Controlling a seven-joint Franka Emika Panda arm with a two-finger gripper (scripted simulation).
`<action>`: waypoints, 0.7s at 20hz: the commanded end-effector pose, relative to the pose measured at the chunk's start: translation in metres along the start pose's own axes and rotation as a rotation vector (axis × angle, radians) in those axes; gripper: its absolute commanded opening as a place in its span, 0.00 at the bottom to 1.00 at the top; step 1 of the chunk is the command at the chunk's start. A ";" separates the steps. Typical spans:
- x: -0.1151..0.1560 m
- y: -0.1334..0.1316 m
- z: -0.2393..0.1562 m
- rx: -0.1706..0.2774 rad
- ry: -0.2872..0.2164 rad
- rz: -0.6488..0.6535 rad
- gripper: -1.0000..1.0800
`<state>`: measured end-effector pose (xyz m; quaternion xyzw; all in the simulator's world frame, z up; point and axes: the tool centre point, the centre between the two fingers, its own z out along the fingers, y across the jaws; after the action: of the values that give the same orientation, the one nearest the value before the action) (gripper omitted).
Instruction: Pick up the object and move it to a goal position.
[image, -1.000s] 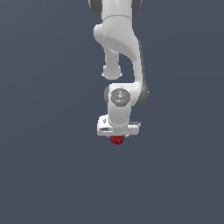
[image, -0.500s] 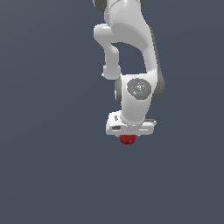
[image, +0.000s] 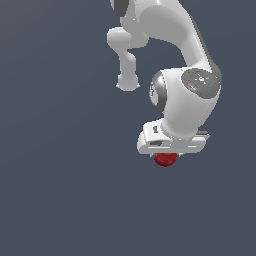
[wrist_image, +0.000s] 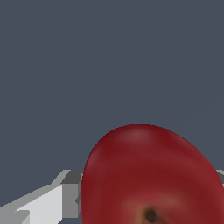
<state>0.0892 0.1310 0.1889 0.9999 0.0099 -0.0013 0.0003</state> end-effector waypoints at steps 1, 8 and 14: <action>0.008 -0.011 -0.016 0.000 0.002 0.001 0.00; 0.025 -0.037 -0.049 0.000 0.002 0.001 0.00; 0.036 -0.054 -0.069 0.000 0.002 0.001 0.00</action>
<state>0.1211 0.1817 0.2513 1.0000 0.0097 -0.0016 0.0005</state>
